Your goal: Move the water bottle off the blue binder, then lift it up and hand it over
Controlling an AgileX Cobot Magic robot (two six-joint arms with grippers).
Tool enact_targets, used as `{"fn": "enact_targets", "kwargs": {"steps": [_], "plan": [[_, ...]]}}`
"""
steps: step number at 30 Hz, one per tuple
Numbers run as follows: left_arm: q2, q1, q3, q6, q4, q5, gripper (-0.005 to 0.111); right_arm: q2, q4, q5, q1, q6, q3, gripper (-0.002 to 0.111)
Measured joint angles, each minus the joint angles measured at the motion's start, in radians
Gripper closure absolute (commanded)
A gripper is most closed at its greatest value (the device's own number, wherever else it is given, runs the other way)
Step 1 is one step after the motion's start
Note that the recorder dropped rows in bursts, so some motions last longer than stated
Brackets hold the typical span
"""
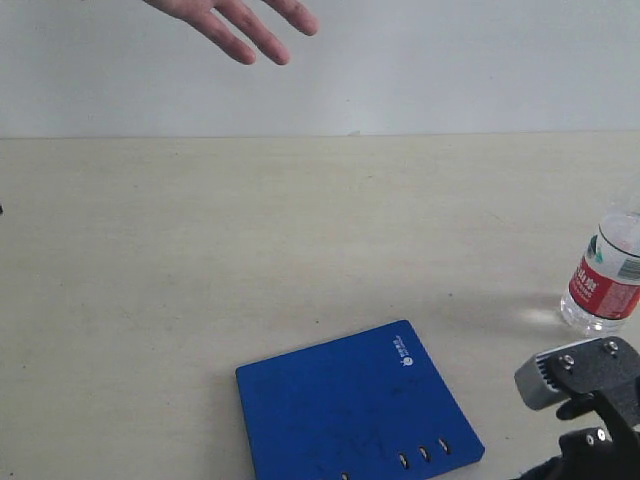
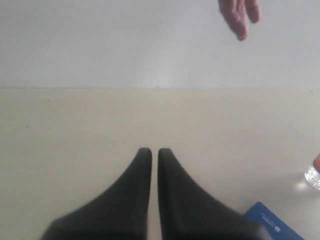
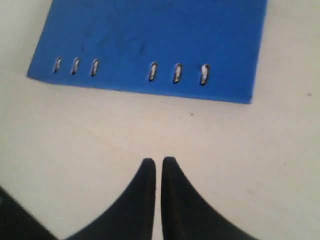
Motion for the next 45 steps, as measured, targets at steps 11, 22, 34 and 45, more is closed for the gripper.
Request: {"fn": "enact_targets", "kwargs": {"steps": [11,22,34,45], "plan": [[-0.042,0.0,-0.002,-0.182,0.256,0.154,0.102,0.263,0.0,-0.205,0.0,0.044,-0.007,0.108],[-0.042,0.0,-0.002,-0.182,0.294,0.171,0.102,0.395,0.0,-0.209,0.0,0.019,-0.198,0.108],[-0.042,0.0,-0.002,-0.178,0.293,0.212,0.102,0.448,0.004,0.101,0.0,-0.137,-0.322,0.108],[-0.042,0.0,-0.002,-0.178,0.296,0.212,0.102,0.46,0.004,-0.133,0.0,-0.102,-0.326,0.108]]}}
